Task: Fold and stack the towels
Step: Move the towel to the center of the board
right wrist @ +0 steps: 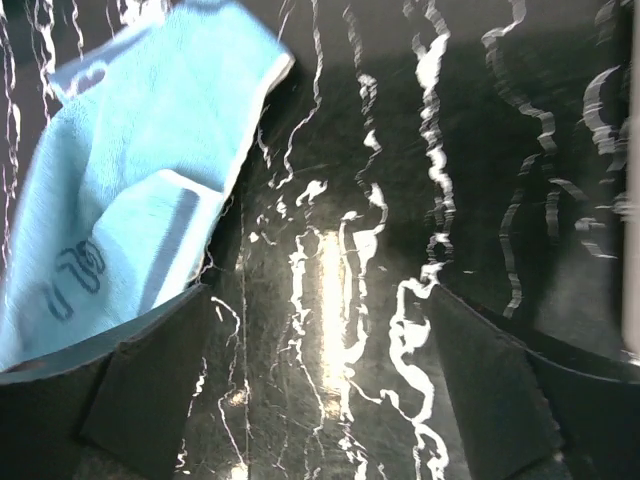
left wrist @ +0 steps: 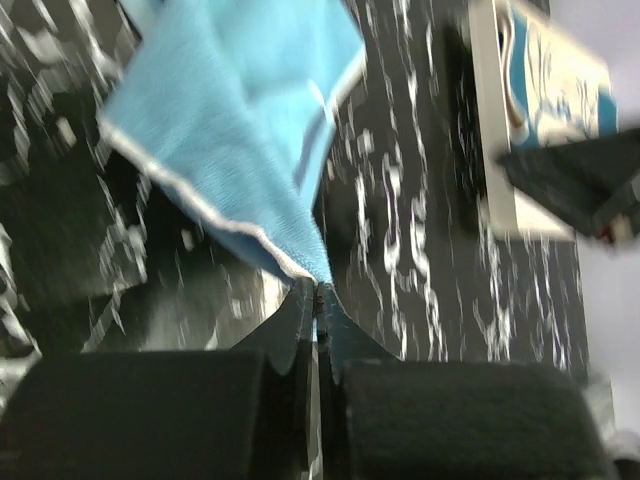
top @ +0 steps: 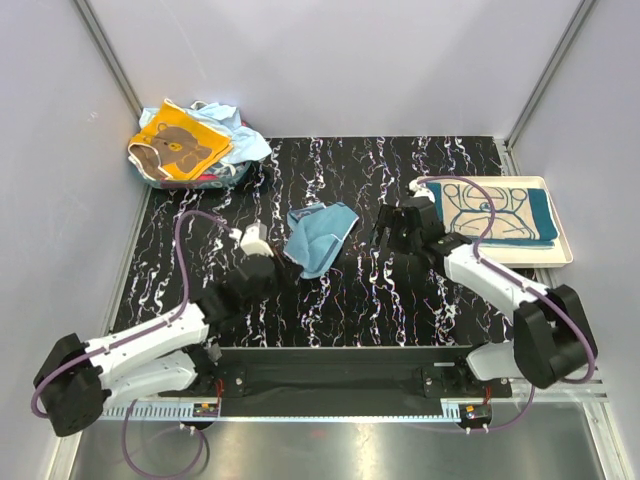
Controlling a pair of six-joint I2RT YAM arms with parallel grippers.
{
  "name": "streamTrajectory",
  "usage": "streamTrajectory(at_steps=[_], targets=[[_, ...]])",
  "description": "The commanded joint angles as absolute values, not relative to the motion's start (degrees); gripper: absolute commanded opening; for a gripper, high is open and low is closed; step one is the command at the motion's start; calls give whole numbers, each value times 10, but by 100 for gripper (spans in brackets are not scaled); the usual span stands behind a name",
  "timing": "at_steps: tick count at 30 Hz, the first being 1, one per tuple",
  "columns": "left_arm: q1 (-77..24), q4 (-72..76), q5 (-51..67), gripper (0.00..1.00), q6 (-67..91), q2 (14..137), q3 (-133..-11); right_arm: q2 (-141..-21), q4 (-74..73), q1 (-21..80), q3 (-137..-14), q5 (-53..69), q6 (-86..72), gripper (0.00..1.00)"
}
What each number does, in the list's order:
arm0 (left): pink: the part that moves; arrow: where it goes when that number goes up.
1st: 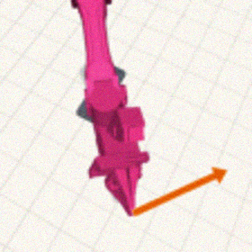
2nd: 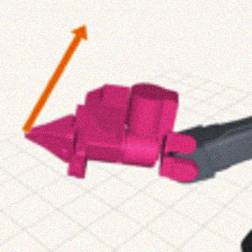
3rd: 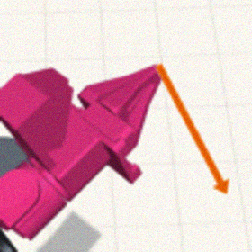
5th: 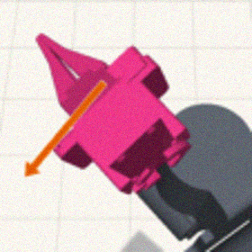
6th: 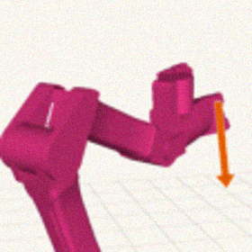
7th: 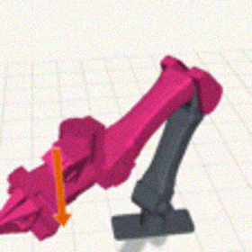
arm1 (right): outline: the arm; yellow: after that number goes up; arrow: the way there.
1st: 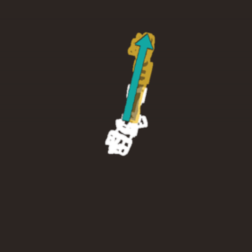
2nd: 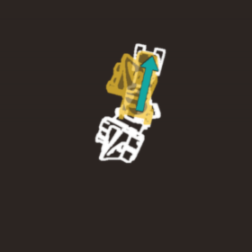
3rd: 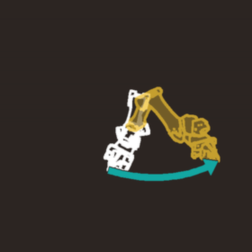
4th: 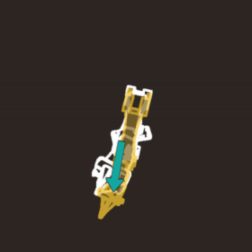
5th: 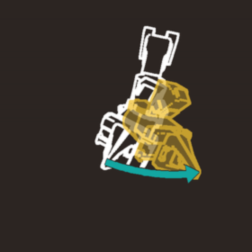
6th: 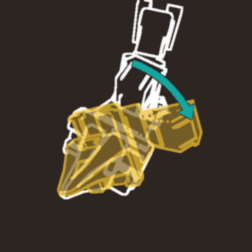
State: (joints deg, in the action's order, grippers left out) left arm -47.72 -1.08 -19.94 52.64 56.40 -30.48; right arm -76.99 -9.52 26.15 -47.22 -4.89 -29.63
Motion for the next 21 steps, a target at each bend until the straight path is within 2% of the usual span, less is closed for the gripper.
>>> streamTrajectory(at_steps=[1,8,11,12,14,21], targets=[[-507,-19,-184,0,590,521,-273,-799,-34,270,-467,-1,-322,94],[-510,-103,-214,0,628,492,-242,-876,18,329,-503,25,-340,86],[-510,-136,-229,0,628,469,-246,-928,30,339,-523,36,-344,79],[-511,-146,-235,0,627,466,-248,-936,46,340,-524,42,-347,71],[-511,-159,-243,0,621,460,-251,-957,57,344,-525,49,-348,62],[-511,-168,-241,0,621,458,-254,-986,112,359,-512,65,-343,58]])
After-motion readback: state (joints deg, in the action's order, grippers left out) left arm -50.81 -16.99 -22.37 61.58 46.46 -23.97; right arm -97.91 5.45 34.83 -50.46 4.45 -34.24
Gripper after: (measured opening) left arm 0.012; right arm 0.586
